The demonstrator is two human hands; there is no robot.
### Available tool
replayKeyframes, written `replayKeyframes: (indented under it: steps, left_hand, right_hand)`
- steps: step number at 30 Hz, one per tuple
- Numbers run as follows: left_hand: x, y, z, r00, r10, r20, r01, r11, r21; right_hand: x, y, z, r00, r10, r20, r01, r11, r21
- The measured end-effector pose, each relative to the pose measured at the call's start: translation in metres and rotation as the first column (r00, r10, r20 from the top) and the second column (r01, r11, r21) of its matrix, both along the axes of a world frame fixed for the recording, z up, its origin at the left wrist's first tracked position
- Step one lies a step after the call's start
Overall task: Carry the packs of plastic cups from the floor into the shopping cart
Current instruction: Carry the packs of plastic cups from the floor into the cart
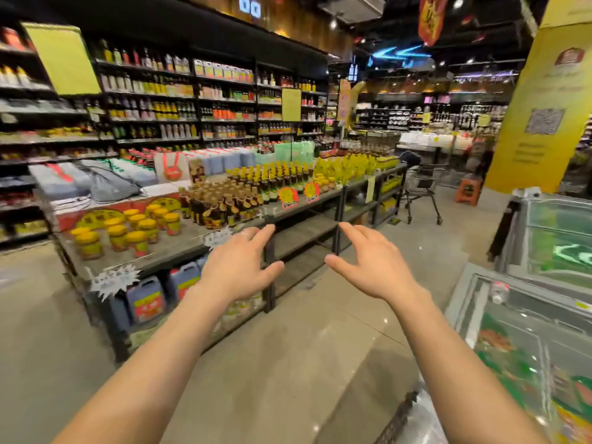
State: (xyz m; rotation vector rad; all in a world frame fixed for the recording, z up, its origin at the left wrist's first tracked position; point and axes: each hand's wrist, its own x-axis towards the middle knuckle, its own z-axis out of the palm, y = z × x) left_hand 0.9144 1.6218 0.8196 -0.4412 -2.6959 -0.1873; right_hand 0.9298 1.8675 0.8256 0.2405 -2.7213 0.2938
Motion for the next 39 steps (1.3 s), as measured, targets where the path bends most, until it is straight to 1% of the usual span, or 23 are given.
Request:
replayKeyframes:
  steps: [5,10,15,20,22,25,27,29,32,35,39]
  left_hand:
    - [0.033,-0.175,0.0,0.982,0.188,0.018,-0.189,0.982,0.017]
    - [0.072,-0.342,-0.001,0.927,0.372,0.038,-0.373,0.928,0.004]
    - [0.115,-0.477,-0.006,0.83,0.557,0.026,-0.557,0.83,0.002]
    - [0.127,-0.593,-0.031,0.714,0.691,0.113,-0.696,0.718,0.008]
    - [0.124,-0.636,-0.039,0.659,0.74,0.134,-0.748,0.664,0.013]
    - [0.11,-0.699,-0.048,0.587,0.802,0.106,-0.807,0.59,0.006]
    - [0.096,-0.743,-0.051,0.562,0.823,0.085,-0.826,0.564,0.001]
    - [0.076,-0.789,-0.052,0.536,0.839,0.091,-0.844,0.536,0.026]
    - [0.044,-0.861,-0.049,0.47,0.879,0.085,-0.882,0.47,0.012]
    - [0.016,-0.931,-0.049,0.424,0.901,0.093,-0.905,0.424,0.015]
    - [-0.018,-1.016,-0.06,0.366,0.924,0.113,-0.93,0.366,0.024]
  right_hand:
    - [-0.022,-0.176,-0.007,0.98,0.199,0.014,-0.198,0.979,-0.042]
    - [-0.029,-0.354,-0.017,0.909,0.416,0.037,-0.414,0.909,-0.058]
    - [-0.034,-0.509,-0.026,0.815,0.576,0.063,-0.574,0.818,-0.04]
    - [-0.049,-0.647,-0.043,0.711,0.699,0.079,-0.699,0.715,-0.028]
    - [-0.063,-0.701,-0.051,0.663,0.744,0.083,-0.745,0.667,-0.034]
    - [-0.093,-0.783,-0.063,0.604,0.794,0.07,-0.793,0.607,-0.04]
    - [-0.116,-0.836,-0.069,0.567,0.821,0.065,-0.818,0.571,-0.07]
    - [-0.143,-0.891,-0.073,0.515,0.856,0.051,-0.85,0.517,-0.102]
    - [-0.185,-0.976,-0.069,0.451,0.889,0.078,-0.88,0.458,-0.129]
    - [-0.226,-1.057,-0.066,0.392,0.916,0.09,-0.91,0.4,-0.108]
    - [-0.272,-1.157,-0.064,0.334,0.933,0.13,-0.932,0.348,-0.1]
